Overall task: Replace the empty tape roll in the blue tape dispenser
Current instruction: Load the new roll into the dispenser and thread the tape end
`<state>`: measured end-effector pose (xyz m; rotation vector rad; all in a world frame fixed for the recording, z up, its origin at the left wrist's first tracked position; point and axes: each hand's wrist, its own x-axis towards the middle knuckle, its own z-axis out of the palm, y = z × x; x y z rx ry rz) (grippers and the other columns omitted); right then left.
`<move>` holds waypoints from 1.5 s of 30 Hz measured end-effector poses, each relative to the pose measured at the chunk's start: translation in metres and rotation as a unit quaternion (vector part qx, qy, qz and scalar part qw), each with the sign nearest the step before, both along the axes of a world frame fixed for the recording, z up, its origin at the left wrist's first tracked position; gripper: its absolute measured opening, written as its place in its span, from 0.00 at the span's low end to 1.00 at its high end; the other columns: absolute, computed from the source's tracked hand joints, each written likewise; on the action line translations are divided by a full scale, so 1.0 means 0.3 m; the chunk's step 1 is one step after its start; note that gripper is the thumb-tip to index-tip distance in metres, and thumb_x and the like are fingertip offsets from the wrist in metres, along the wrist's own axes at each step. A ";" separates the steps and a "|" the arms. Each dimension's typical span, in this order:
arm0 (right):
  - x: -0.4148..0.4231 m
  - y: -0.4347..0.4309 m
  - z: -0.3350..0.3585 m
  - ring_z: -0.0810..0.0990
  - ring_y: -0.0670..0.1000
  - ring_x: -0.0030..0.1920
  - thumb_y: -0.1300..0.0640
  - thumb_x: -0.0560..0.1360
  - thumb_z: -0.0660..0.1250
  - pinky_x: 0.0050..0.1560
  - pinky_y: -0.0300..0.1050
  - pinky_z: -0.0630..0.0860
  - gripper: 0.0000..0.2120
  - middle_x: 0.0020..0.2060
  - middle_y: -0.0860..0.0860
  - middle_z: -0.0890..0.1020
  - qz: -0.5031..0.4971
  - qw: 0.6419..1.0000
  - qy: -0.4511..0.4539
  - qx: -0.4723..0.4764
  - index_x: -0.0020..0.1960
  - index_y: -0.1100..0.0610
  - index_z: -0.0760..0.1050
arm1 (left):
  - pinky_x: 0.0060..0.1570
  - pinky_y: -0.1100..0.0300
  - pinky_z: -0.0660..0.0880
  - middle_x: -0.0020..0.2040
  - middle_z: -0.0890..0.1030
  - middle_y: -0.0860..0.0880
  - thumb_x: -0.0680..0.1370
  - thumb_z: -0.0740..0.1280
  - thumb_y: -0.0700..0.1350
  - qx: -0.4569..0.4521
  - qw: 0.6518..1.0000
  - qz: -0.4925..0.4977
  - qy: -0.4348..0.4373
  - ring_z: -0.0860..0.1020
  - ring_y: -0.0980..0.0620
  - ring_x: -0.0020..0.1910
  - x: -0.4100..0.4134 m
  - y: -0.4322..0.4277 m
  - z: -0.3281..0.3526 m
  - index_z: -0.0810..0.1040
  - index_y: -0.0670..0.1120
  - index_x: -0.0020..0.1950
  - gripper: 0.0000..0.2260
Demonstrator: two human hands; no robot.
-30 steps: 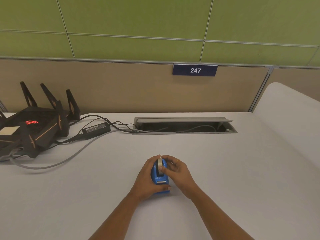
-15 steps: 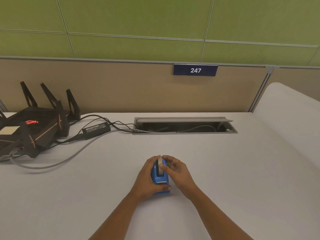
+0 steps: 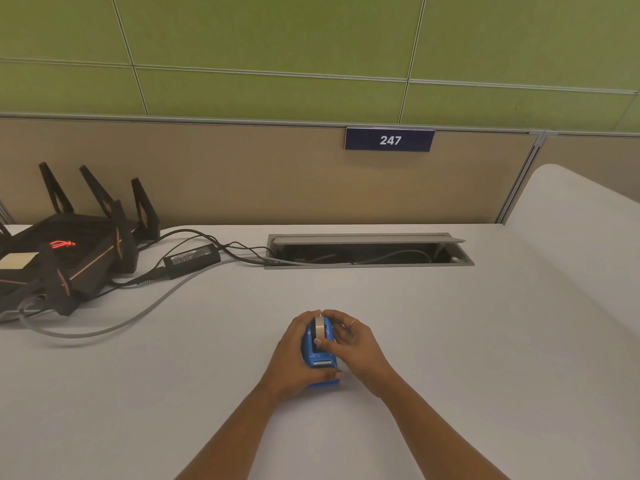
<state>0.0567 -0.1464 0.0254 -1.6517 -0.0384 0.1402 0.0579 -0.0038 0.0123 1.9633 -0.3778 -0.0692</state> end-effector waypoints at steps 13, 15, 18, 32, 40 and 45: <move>-0.002 0.005 0.003 0.80 0.36 0.48 0.59 0.72 0.69 0.41 0.27 0.77 0.19 0.54 0.46 0.78 -0.004 1.000 0.008 0.015 0.61 0.54 0.71 | 0.64 0.53 0.72 0.66 0.68 0.50 0.61 0.79 0.45 -0.001 1.000 0.002 0.007 0.70 0.51 0.63 -0.008 -0.001 0.013 0.60 0.56 0.65 0.40; -0.003 0.002 0.005 0.80 0.40 0.50 0.61 0.72 0.70 0.42 0.28 0.77 0.21 0.56 0.49 0.78 -0.002 1.000 0.008 0.017 0.63 0.56 0.71 | 0.63 0.54 0.72 0.65 0.68 0.51 0.60 0.79 0.45 -0.003 1.000 0.002 0.007 0.71 0.51 0.62 -0.008 0.001 0.012 0.60 0.56 0.65 0.40; -0.005 -0.002 0.007 0.79 0.47 0.56 0.63 0.71 0.70 0.45 0.29 0.78 0.23 0.60 0.53 0.78 0.005 1.000 0.002 0.016 0.64 0.59 0.70 | 0.63 0.54 0.72 0.65 0.68 0.51 0.60 0.79 0.45 -0.005 1.000 0.001 0.009 0.71 0.51 0.63 -0.008 0.002 0.012 0.60 0.55 0.66 0.40; -0.013 0.011 0.008 0.72 0.43 0.58 0.62 0.68 0.73 0.52 0.23 0.68 0.27 0.56 0.44 0.74 -0.022 0.995 -0.051 -0.077 0.64 0.54 0.69 | 0.64 0.46 0.71 0.68 0.68 0.46 0.61 0.79 0.42 -0.006 1.000 0.006 0.020 0.70 0.47 0.65 -0.019 -0.003 0.028 0.61 0.47 0.69 0.41; -0.034 0.010 0.028 0.76 0.43 0.48 0.60 0.69 0.72 0.47 0.23 0.73 0.13 0.49 0.48 0.78 -0.071 0.958 -0.191 -0.204 0.53 0.56 0.80 | 0.65 0.45 0.70 0.68 0.67 0.48 0.60 0.79 0.43 -0.012 0.999 0.008 0.030 0.70 0.47 0.65 -0.022 -0.005 0.029 0.61 0.51 0.67 0.41; -0.040 0.015 0.033 0.75 0.42 0.45 0.61 0.71 0.70 0.46 0.18 0.68 0.08 0.48 0.53 0.81 -0.097 0.939 -0.217 -0.249 0.50 0.57 0.82 | 0.65 0.46 0.70 0.66 0.68 0.50 0.60 0.79 0.44 -0.014 0.999 0.007 0.028 0.70 0.49 0.64 -0.020 -0.004 0.029 0.61 0.54 0.65 0.40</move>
